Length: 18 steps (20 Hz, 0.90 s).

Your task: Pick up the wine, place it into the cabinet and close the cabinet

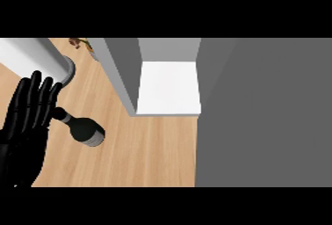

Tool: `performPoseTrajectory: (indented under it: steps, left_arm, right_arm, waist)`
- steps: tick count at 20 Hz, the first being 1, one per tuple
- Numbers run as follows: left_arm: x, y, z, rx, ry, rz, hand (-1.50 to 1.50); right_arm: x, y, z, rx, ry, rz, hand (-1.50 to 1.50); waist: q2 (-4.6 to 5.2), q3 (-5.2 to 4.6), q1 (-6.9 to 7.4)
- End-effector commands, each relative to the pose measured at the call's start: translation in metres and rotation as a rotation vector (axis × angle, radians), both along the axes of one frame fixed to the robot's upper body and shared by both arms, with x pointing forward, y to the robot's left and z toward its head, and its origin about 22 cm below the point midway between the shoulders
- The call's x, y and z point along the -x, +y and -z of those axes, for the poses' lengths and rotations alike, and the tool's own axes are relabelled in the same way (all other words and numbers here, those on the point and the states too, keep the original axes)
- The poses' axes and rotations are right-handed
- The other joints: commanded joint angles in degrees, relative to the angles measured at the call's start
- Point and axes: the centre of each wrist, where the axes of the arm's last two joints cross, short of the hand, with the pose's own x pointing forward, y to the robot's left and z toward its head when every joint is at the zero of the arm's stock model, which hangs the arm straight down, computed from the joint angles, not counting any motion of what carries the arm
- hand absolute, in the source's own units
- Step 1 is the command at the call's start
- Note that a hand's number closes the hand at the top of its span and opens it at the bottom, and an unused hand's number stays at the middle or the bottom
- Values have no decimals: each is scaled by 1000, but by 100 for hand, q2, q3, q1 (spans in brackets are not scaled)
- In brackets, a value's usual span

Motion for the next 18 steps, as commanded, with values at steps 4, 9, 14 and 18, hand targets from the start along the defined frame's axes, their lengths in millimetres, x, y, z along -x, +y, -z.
performPoseTrajectory:
  steps: [4,9,14,18]
  left_arm:
    - [-20,19,4,-9,-31,-604,-150]
    - [-31,28,-2,250,-70,-963,-150]
    - [-65,-20,-19,334,-135,-1076,-150]
    - [-95,-59,-22,345,-152,-1115,-150]
  right_arm:
    - [10,0,-5,33,-17,-35,-150]
    - [17,34,3,-48,75,-398,-150]
    - [27,30,-7,-45,89,-503,-150]
    - [43,25,-8,-58,109,-508,-150]
  waist:
    - [153,222,-26]
    - [185,209,6]
    - [159,239,-345]
    - [127,232,-306]
